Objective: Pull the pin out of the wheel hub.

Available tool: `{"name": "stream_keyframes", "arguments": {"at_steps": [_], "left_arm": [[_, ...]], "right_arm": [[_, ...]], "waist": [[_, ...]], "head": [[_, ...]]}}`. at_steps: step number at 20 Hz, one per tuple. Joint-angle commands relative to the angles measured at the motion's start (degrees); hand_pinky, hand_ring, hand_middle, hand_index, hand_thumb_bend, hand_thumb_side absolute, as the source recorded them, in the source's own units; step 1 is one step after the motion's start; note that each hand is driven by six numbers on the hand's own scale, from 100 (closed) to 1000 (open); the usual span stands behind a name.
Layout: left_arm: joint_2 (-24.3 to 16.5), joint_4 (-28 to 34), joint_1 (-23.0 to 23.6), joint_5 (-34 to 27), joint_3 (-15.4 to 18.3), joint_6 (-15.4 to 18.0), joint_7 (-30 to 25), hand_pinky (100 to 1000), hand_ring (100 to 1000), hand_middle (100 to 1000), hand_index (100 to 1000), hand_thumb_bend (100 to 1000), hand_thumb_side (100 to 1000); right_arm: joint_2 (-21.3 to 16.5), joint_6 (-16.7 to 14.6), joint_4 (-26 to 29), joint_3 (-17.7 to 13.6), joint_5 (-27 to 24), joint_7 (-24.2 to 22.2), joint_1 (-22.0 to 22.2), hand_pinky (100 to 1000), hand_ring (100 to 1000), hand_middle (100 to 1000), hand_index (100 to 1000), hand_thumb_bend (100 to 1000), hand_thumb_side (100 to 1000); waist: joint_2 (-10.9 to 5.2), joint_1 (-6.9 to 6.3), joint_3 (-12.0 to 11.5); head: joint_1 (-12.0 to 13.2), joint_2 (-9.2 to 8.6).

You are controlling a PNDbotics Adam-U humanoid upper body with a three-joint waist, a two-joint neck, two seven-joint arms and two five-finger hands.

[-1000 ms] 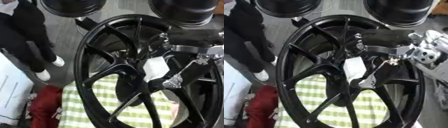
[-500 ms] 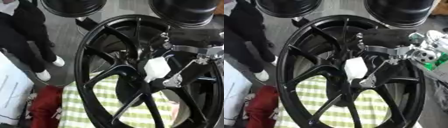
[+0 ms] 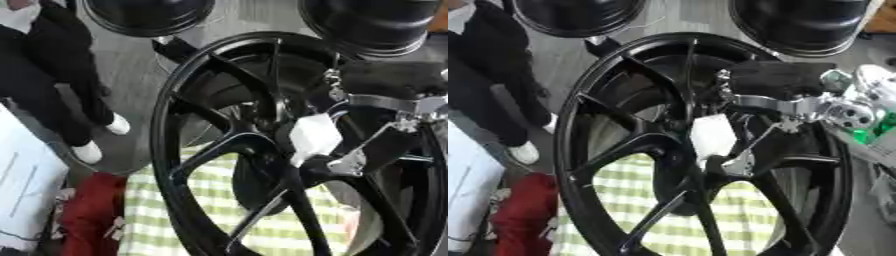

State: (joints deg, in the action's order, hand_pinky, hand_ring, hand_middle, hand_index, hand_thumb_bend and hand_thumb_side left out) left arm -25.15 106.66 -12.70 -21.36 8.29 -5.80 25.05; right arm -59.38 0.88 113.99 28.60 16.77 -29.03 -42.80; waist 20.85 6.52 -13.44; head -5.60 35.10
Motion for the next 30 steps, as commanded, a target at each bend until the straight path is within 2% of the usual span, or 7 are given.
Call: {"name": "stream_keyframes", "arguments": {"at_steps": [1, 7, 12, 17, 22, 27, 30], "left_arm": [[-0.99, 0.80, -0.65, 0.35, 0.24, 0.09, -0.17, 544, 776, 778, 714, 156, 829], [-1.04, 0.76, -0.67, 0.32, 0.28, 0.07, -0.19, 545, 777, 778, 714, 153, 827], [-1.03, 0.76, -0.66, 0.30, 0.25, 0.06, -0.29, 546, 778, 779, 714, 154, 828], [-1.04, 0.85, -0.54, 0.29, 0.44, 0.19, -0.17, 547, 778, 779, 715, 154, 826], [-0.93, 0.92, -0.38, 0.32, 0.69, 0.27, 0.01, 547, 779, 780, 715, 153, 825], [-0.75, 0.95, -0.11, 0.38, 1.14, 0.42, 0.37, 548, 780, 780, 715, 153, 826], [-0.73, 0.99, 0.00, 0.45, 1.48, 0.55, 0.67, 549, 780, 781, 715, 152, 825]], "right_arm": [[-1.75, 0.25, 0.61, -1.19, -1.23, 1.01, -0.64, 829, 606, 393, 539, 280, 291], [-1.98, 0.44, 0.61, -1.53, -2.93, 2.46, -0.73, 818, 575, 348, 492, 233, 269], [-3.07, -0.33, 0.61, -4.00, -4.57, 4.49, -1.14, 809, 553, 327, 469, 194, 236], [-3.34, 0.57, 0.61, -11.50, -10.30, 9.92, -0.80, 819, 556, 313, 465, 107, 110], [-3.79, 4.35, 0.61, -20.09, -17.06, 16.97, 3.41, 828, 547, 299, 457, 100, 100], [-5.49, 4.76, 0.61, -28.63, -21.29, 24.83, 12.61, 832, 542, 294, 456, 100, 100], [-4.92, 4.91, 0.61, -33.40, -22.78, 29.69, 19.17, 836, 538, 291, 455, 100, 100]], "waist": [[-0.87, -0.51, 0.08], [-0.90, -0.52, 0.12], [-0.99, -0.50, 0.20], [-1.04, -0.67, 0.59], [-0.98, -0.89, 1.10], [-0.68, -1.23, 1.86], [-0.53, -1.38, 2.46]], "head": [[0.19, -0.74], [0.32, -0.80], [0.38, -0.62], [0.61, -0.42], [1.18, -0.58], [2.10, -0.67], [2.69, -0.58]]}}
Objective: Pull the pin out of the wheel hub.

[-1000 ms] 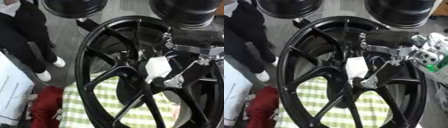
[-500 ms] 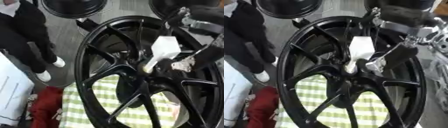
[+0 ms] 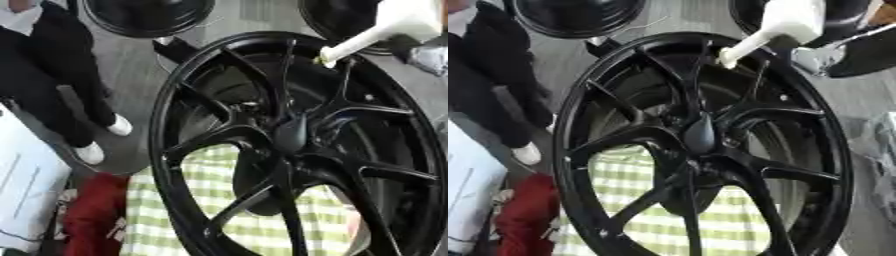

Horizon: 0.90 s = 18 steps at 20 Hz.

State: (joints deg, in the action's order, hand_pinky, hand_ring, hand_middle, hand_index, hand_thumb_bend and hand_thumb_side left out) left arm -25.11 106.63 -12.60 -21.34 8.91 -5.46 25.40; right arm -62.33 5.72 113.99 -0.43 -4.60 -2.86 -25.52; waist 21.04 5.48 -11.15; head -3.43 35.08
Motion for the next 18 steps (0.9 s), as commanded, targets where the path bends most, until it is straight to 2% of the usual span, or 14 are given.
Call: {"name": "stream_keyframes", "arguments": {"at_steps": [1, 8, 11, 18], "left_arm": [[-0.79, 1.06, -0.05, 0.46, 0.95, 0.26, 0.39, 549, 780, 781, 715, 153, 824], [-0.69, 1.52, 0.26, 0.67, 1.73, 0.63, 1.17, 550, 780, 781, 716, 153, 822], [-0.53, 1.64, 0.43, 0.73, 1.96, 0.70, 1.41, 550, 781, 781, 716, 155, 822], [-0.58, 1.69, 0.63, 0.81, 2.38, 0.86, 1.89, 551, 781, 781, 716, 155, 819]], "right_arm": [[-1.48, 0.01, 0.60, -5.71, -1.69, 4.99, 3.89, 837, 538, 291, 455, 100, 100], [7.49, -0.79, 0.60, -15.68, 1.52, 16.53, 18.81, 840, 536, 293, 459, 100, 100], [13.00, 0.84, 0.60, -18.83, 3.75, 20.86, 24.60, 842, 533, 290, 457, 100, 100], [23.26, 4.80, 0.60, -22.26, 9.14, 27.28, 33.53, 840, 534, 292, 460, 100, 100]], "waist": [[-0.69, -0.39, 0.32], [-0.50, -0.45, 1.28], [-0.53, -0.30, 1.52], [-0.85, -0.51, 2.13]], "head": [[0.66, -0.49], [0.54, 0.31], [0.43, 0.48], [0.44, 1.34]]}}
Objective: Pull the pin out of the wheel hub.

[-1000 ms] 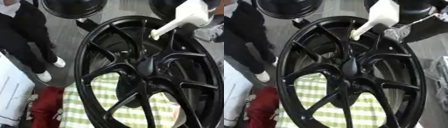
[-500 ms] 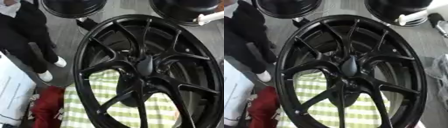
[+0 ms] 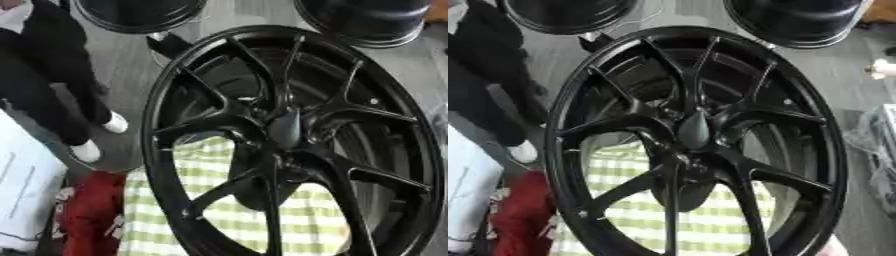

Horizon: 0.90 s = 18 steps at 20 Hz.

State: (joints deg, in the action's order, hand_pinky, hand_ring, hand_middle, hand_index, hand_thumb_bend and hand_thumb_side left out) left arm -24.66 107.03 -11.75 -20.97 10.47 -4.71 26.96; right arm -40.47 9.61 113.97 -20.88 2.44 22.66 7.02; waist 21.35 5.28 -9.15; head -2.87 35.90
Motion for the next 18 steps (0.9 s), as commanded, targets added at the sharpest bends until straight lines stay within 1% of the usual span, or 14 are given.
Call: {"name": "stream_keyframes", "arguments": {"at_steps": [1, 4, 6, 7, 8, 9, 10, 11, 12, 13, 15, 16, 18], "left_arm": [[-0.99, 1.29, -0.21, 0.42, 0.84, 0.13, 0.36, 551, 781, 781, 716, 155, 819], [-0.90, 1.23, -0.14, 0.40, 0.89, 0.16, 0.44, 551, 781, 781, 716, 154, 817], [-0.88, 1.21, -0.10, 0.39, 0.95, 0.21, 0.49, 552, 781, 781, 716, 154, 816], [-0.85, 1.19, -0.09, 0.39, 0.98, 0.22, 0.52, 552, 781, 781, 716, 153, 815], [-0.81, 1.18, -0.09, 0.38, 1.00, 0.23, 0.55, 552, 781, 781, 716, 153, 814], [-0.76, 1.17, -0.10, 0.33, 1.00, 0.25, 0.57, 552, 781, 781, 716, 153, 814], [-0.73, 1.16, -0.11, 0.30, 0.99, 0.25, 0.58, 552, 781, 781, 716, 153, 814], [-0.69, 1.15, -0.11, 0.30, 0.99, 0.26, 0.57, 552, 781, 781, 717, 153, 814], [-0.66, 1.14, -0.11, 0.31, 0.98, 0.26, 0.56, 552, 781, 781, 717, 153, 814], [-0.62, 1.13, -0.10, 0.32, 0.99, 0.25, 0.56, 552, 781, 781, 717, 153, 814], [-0.56, 1.12, -0.06, 0.34, 1.02, 0.25, 0.56, 553, 781, 782, 717, 154, 815], [-0.55, 1.13, -0.07, 0.33, 1.04, 0.26, 0.57, 553, 781, 782, 717, 154, 814], [-0.55, 1.17, -0.09, 0.32, 1.05, 0.28, 0.57, 553, 781, 782, 717, 153, 814]], "right_arm": [[2.57, 1.36, 0.62, -1.98, 3.01, 2.20, 1.84, 840, 535, 294, 461, 100, 100], [6.29, 2.88, 0.62, -2.38, 6.17, 3.10, 4.00, 845, 550, 320, 486, 100, 100], [8.43, 3.80, 0.62, -2.21, 8.18, 2.90, 4.99, 857, 590, 382, 550, 100, 100], [9.45, 4.20, 0.62, -2.01, 9.19, 2.18, 5.37, 869, 634, 441, 617, 100, 100], [10.39, 4.35, 0.62, -1.72, 10.38, 0.90, 5.66, 893, 723, 540, 724, 100, 100], [11.11, 4.24, 0.62, -1.41, 11.65, -0.86, 5.84, 922, 790, 634, 796, 100, 100], [11.78, 3.89, 0.62, -1.12, 12.86, -2.95, 5.90, 947, 837, 707, 842, 100, 100], [12.36, 3.41, 0.62, -1.01, 13.89, -4.93, 5.86, 959, 859, 740, 868, 100, 100], [12.84, 2.91, 0.62, -1.04, 14.62, -6.39, 5.74, 975, 889, 782, 899, 100, 351], [13.29, 2.44, 0.62, -1.14, 15.03, -7.19, 5.58, 981, 905, 800, 912, 100, 511], [13.94, 1.89, 0.62, -1.21, 15.08, -7.60, 5.32, 988, 921, 825, 928, 100, 752], [14.14, 1.68, 0.62, -1.10, 14.87, -7.62, 5.21, 990, 923, 829, 931, 100, 773], [14.40, 1.29, 0.62, -0.87, 13.98, -7.55, 5.00, 990, 921, 827, 929, 100, 779]], "waist": [[-1.22, -0.38, 0.23], [-1.46, -0.71, 0.48], [-1.62, -0.91, 0.63], [-1.73, -1.02, 0.70], [-1.83, -1.13, 0.77], [-1.90, -1.23, 0.81], [-1.97, -1.33, 0.85], [-2.02, -1.41, 0.88], [-2.04, -1.48, 0.90], [-2.06, -1.55, 0.91], [-2.05, -1.64, 0.89], [-2.04, -1.67, 0.87], [-2.01, -1.69, 0.84]], "head": [[-0.33, 0.69], [-1.02, 1.25], [-1.32, 1.50], [-1.47, 1.60], [-1.62, 1.67], [-1.70, 1.71], [-1.71, 1.77], [-1.70, 1.81], [-1.69, 1.80], [-1.67, 1.78], [-1.63, 1.66], [-1.64, 1.62], [-1.62, 1.53]]}}
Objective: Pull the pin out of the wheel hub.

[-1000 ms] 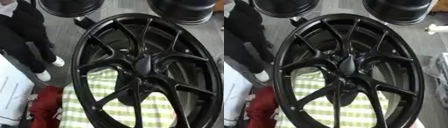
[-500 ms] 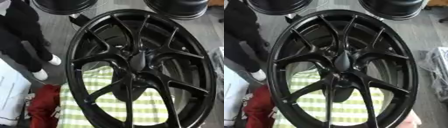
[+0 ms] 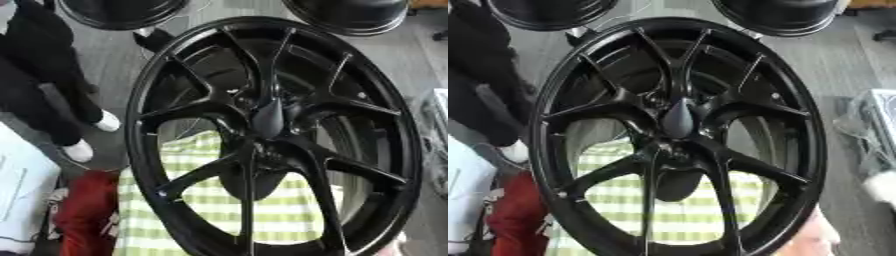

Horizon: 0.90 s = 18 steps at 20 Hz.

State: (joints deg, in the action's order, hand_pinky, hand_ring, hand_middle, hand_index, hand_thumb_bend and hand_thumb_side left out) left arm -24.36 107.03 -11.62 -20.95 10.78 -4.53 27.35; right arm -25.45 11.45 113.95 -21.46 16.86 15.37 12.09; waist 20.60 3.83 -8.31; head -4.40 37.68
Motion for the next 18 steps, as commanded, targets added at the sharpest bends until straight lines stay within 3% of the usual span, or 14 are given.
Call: {"name": "stream_keyframes", "arguments": {"at_steps": [1, 5, 6, 11, 14, 18], "left_arm": [[-0.84, 1.16, -0.23, 0.30, 0.75, 0.10, 0.19, 553, 781, 782, 717, 153, 814], [-0.80, 1.14, -0.19, 0.28, 0.74, 0.08, 0.16, 554, 781, 782, 717, 154, 816], [-0.78, 1.13, -0.17, 0.27, 0.73, 0.07, 0.15, 554, 781, 782, 717, 155, 817], [-0.79, 1.12, -0.24, 0.23, 0.65, 0.04, 0.05, 554, 781, 782, 717, 154, 816], [-0.73, 1.13, -0.35, 0.18, 0.56, 0.04, -0.02, 554, 781, 781, 717, 154, 815], [-0.60, 1.25, -0.61, 0.12, 0.30, 0.04, -0.29, 555, 781, 781, 717, 154, 814]], "right_arm": [[-0.57, -0.53, 0.65, -0.27, -0.82, -0.14, -0.16, 990, 920, 826, 929, 100, 777], [-0.54, -0.39, 0.65, -0.19, -2.23, 1.13, -0.52, 986, 904, 814, 918, 100, 728], [-0.52, -0.19, 0.65, -0.16, -3.21, 2.01, -0.66, 982, 884, 792, 906, 100, 673], [-0.89, -1.63, 0.65, 0.98, -11.37, 8.15, -1.80, 977, 821, 716, 855, 100, 576], [-1.56, -7.40, 0.65, 3.14, -20.91, 10.96, -2.96, 975, 784, 672, 821, 100, 597], [-3.56, -16.24, 0.65, 6.73, -31.22, 9.95, -5.16, 983, 780, 671, 818, 100, 609]], "waist": [[-1.25, -0.23, -0.01], [-1.19, -0.15, -0.05], [-1.18, -0.12, -0.06], [-1.09, -0.10, -0.25], [-1.07, -0.14, -0.39], [-1.13, -0.30, -0.69]], "head": [[-0.06, -0.30], [0.02, -0.40], [0.02, -0.40], [0.09, -0.76], [-0.04, -0.97], [-0.55, -0.70]]}}
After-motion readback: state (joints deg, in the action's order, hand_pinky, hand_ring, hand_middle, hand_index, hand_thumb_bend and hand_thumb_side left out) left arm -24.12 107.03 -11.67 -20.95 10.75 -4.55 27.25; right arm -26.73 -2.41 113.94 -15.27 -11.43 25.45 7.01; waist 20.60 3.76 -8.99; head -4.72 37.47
